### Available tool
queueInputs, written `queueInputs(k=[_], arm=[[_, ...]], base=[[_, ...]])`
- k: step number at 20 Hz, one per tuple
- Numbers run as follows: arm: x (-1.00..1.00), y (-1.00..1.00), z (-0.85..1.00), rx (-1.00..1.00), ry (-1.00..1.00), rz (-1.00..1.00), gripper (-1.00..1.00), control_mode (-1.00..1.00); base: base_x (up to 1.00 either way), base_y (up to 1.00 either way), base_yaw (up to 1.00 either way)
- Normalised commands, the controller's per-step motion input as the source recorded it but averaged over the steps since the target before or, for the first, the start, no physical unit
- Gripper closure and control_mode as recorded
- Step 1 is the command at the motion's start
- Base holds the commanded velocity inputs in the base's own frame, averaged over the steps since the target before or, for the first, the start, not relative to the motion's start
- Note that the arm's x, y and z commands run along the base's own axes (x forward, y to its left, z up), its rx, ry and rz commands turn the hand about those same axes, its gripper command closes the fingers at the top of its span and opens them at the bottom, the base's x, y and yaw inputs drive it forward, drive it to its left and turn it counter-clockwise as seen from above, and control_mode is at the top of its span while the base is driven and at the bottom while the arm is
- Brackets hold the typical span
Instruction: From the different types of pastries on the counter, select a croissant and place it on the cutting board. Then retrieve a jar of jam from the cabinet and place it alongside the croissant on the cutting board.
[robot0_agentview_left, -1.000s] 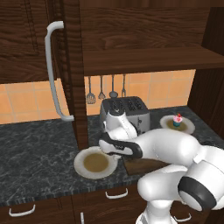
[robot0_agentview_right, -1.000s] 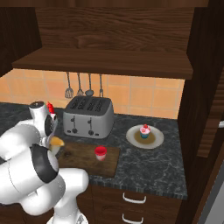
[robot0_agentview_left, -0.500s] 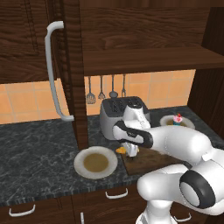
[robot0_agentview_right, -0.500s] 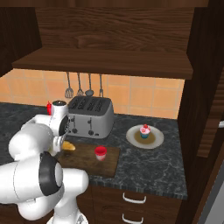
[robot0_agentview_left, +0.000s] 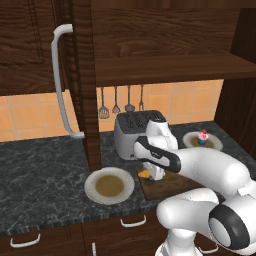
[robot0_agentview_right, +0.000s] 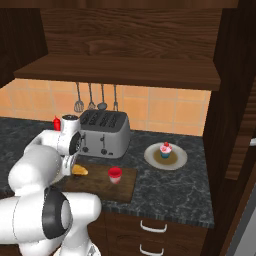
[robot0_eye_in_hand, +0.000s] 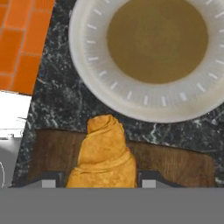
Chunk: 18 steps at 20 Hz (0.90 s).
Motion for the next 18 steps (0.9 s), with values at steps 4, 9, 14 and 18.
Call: queueInputs(k=[4,9,14,18], arm=[[0.0,-0.58,0.0,0.0,0.0,0.03,1.0,-1.0],[0.0,-0.26,-0.03,0.0,0.0,0.03,1.0,-1.0],[0.0,0.0,-0.2,0.0,0.0,0.0,1.0,-1.0],[0.0,0.0,-0.31,0.0,0.0,0.0,1.0,-1.0]], base=[[0.0,0.0,0.0],[0.0,0.0,0.0],[0.0,0.0,0.0],[0.0,0.0,0.0]])
